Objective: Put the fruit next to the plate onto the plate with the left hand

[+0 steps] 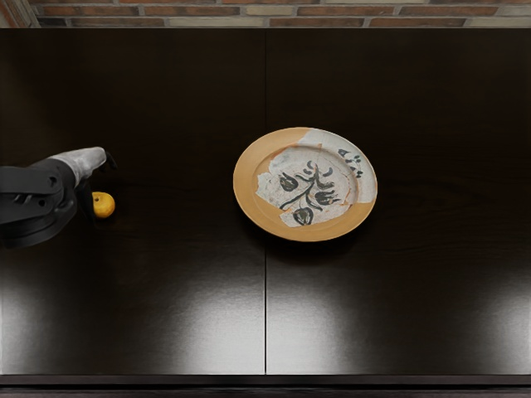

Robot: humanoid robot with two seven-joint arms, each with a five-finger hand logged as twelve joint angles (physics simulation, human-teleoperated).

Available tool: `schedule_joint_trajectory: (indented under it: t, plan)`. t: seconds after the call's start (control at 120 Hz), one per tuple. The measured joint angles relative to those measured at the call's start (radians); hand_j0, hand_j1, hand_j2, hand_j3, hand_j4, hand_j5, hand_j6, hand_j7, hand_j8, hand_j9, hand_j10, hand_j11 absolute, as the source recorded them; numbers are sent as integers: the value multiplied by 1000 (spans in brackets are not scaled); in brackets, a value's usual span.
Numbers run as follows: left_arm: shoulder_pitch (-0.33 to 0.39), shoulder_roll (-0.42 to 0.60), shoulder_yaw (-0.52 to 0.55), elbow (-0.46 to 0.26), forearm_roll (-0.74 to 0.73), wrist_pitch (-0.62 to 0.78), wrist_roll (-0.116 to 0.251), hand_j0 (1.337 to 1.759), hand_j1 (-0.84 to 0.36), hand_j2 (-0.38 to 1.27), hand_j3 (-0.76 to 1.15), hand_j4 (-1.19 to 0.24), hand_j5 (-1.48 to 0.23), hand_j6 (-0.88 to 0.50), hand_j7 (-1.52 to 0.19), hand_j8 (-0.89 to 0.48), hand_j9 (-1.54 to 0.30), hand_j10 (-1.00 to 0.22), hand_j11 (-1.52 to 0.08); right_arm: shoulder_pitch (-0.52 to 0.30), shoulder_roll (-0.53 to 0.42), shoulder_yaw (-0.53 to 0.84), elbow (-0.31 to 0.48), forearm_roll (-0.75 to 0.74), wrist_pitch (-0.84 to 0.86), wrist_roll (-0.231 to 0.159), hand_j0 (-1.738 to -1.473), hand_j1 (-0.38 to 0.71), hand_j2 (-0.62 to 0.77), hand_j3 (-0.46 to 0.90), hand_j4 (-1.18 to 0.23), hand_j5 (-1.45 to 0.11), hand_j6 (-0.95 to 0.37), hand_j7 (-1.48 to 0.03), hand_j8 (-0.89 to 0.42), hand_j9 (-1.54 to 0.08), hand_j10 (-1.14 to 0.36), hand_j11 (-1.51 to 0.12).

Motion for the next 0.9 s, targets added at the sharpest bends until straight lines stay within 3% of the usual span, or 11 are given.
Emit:
schedule_joint_trajectory:
  t: [0.375,0.9]
  plan:
    - [9,-8,3,-43,11,53,1,1658,-26,65,0,-316,-409,-316,-408,-316,-408,-315,-408,0,0,0,0,0,-1,0,-1658,-320,-5,0,-24,-31,-24,-31,-24,-31,-24,-31]
    - [20,-15,37,-48,39,118,3,1658,-29,65,0,-318,-412,-318,-411,-318,-411,-318,-411,0,0,0,0,0,0,0,-1658,-320,-5,0,-24,-31,-24,-31,-24,-31,-24,-31]
